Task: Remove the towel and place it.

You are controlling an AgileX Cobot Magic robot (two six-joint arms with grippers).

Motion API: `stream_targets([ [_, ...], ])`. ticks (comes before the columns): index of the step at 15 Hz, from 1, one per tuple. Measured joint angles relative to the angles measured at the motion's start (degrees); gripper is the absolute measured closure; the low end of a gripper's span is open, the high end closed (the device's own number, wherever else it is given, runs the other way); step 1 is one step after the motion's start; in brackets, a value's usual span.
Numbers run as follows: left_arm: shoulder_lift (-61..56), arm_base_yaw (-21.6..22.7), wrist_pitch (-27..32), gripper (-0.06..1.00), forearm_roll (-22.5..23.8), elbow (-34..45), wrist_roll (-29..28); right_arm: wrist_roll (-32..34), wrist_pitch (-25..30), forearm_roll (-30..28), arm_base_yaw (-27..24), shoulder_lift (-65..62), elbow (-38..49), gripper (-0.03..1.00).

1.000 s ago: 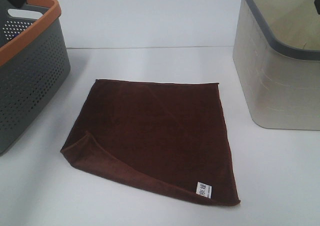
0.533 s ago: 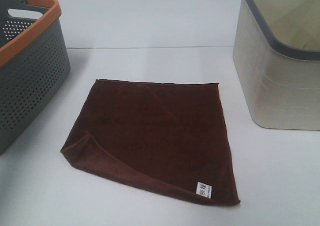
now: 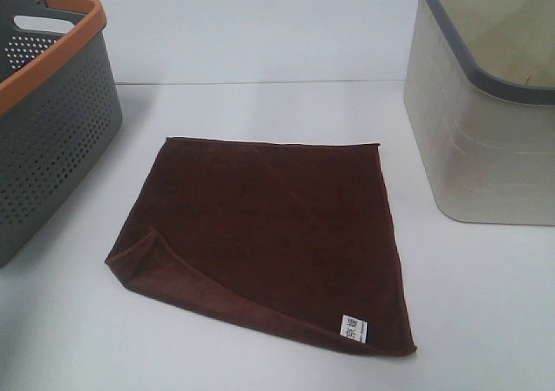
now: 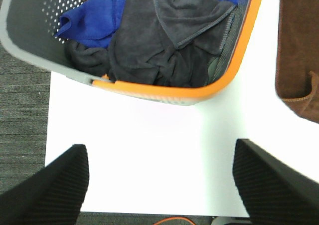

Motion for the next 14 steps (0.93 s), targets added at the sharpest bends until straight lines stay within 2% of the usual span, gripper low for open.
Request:
stream_targets([
  [3, -13.58, 0.06, -3.67, 0.18, 3.09, 9.80, -0.57, -2.18, 0.00, 0.34, 0.00, -13.12, 11.97, 0.34],
  [6, -24.12, 0.06, -4.35, 0.18, 4.30, 14.67, -0.74, -2.69, -2.35, -1.95, 0.00, -26.24, 23.61, 0.34],
  [7, -28.65, 0.06, -5.10, 0.18, 4.53, 16.44, -0.74, -3.55, -3.32, -2.58, 0.00, -33.12, 29.97, 0.34],
  [9, -31.57, 0.06, -5.10, 0.18, 4.47, 17.59, -0.74, -3.67, -4.30, -2.52, 0.69, -36.38, 33.12, 0.34],
  [11, -34.84, 0.06, -5.16, 0.18, 4.76, 19.65, -0.74, -5.27, -4.30, -2.52, 3.72, -39.88, 36.38, 0.34],
  [14, -41.77, 0.06, -5.33, 0.18, 6.02, 23.84, -0.74, -4.81, -1.49, -2.58, 4.81, -47.21, 37.41, 0.35],
])
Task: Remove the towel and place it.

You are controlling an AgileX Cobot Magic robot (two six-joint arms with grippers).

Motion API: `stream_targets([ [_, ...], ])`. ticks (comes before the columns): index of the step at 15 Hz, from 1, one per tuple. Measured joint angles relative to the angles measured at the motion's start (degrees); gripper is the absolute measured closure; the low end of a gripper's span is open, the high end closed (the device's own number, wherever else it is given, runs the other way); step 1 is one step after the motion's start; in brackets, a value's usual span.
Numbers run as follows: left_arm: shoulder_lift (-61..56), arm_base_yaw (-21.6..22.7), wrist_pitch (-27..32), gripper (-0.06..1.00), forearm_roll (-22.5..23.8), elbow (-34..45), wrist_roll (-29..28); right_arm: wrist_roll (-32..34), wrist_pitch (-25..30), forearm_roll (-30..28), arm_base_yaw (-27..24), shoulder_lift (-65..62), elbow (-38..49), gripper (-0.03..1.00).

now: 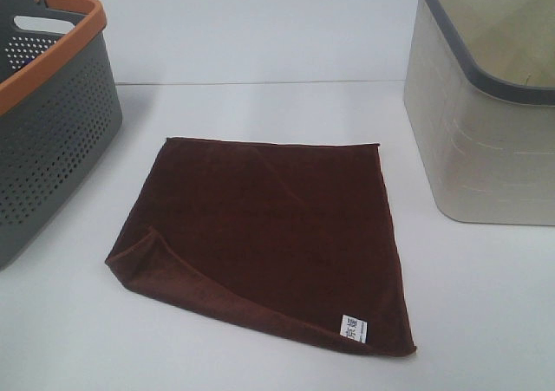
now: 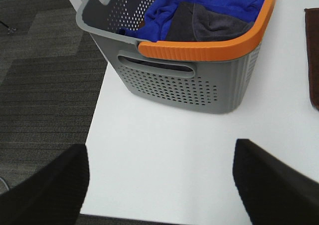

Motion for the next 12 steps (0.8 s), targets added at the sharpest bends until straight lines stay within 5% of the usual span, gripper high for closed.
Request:
stream_targets([
  [6, -14.50, 0.00, 1.66, 0.18, -9.85, 8.54, 5.50, 4.87, 1.32, -2.29, 0.00, -14.15, 2.75, 0.35],
  [12, -14.67, 0.00, -3.27, 0.18, -10.94, 11.57, 5.67, 5.44, 0.11, -5.61, 0.00, -17.53, 4.76, 0.36],
])
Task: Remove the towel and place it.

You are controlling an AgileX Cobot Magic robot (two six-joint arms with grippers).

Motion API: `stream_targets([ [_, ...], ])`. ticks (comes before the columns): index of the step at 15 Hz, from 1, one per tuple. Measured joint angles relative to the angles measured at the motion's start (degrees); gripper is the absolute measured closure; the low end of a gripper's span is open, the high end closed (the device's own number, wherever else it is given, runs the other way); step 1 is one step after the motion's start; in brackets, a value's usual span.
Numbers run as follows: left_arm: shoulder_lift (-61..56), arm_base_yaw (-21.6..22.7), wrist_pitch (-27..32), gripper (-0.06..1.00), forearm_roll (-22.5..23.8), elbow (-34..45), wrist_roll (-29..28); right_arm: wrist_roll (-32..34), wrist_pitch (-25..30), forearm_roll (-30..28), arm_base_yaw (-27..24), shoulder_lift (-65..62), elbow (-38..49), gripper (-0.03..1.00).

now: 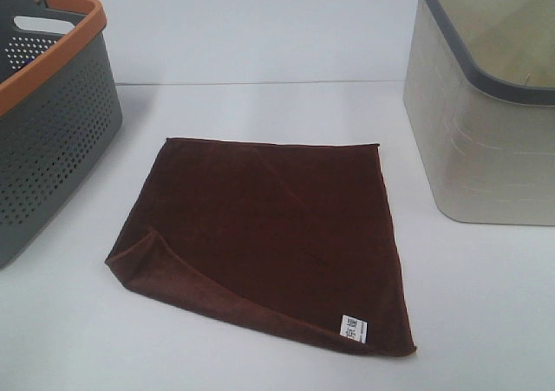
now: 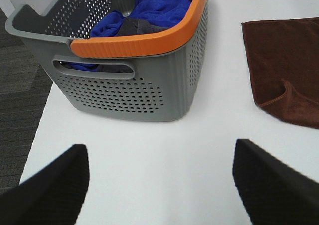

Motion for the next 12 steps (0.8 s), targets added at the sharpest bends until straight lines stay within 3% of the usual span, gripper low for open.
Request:
stream_targets([
  [7, 0.00, -2.23, 0.00, 0.18, -0.23, 0.00, 0.00, 0.11, 0.00, 0.00, 0.00, 0.00, 0.00, 0.36],
  [12, 0.00, -4.58, 0.00, 0.18, -0.40, 0.00, -0.06, 0.29, 0.00, 0.00, -5.44, 0.00, 0.00, 0.36],
])
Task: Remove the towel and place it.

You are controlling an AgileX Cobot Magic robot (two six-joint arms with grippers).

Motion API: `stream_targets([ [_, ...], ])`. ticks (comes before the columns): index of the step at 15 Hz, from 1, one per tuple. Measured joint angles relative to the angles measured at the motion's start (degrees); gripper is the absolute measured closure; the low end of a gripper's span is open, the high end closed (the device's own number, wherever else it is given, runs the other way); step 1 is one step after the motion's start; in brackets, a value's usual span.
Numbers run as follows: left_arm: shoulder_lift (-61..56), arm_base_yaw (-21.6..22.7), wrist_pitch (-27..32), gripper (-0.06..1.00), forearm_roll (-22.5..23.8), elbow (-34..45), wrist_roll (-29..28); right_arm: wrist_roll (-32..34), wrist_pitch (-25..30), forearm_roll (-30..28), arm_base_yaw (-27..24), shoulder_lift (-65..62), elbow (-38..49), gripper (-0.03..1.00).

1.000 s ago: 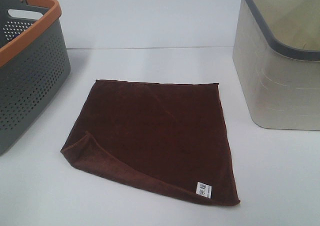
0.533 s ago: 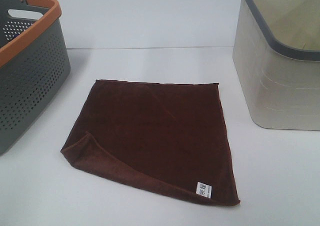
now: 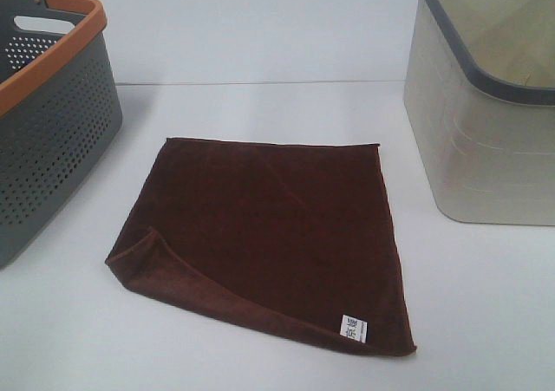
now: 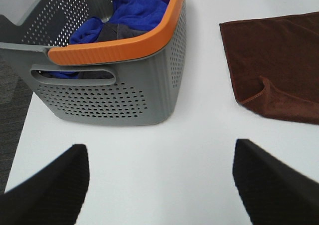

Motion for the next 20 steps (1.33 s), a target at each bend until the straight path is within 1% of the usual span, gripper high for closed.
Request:
stream_targets([
  [1, 0.00, -0.17, 0.00, 0.18, 0.00, 0.00, 0.00, 0.06, 0.00, 0.00, -3.09, 0.00, 0.00, 0.36],
  [2, 0.00, -0.69, 0.00, 0.18, 0.00, 0.00, 0.00, 0.06, 0.00, 0.00, -3.50, 0.00, 0.00, 0.36],
  [6, 0.00, -1.72, 0.00, 0.18, -0.52, 0.00, -0.29, 0.06, 0.00, 0.00, -3.50, 0.00, 0.00, 0.36],
  [20, 0.00, -1.72, 0.00, 0.18, -0.63, 0.00, -0.46, 0.06, 0.00, 0.00, -3.50, 0.00, 0.00, 0.37],
])
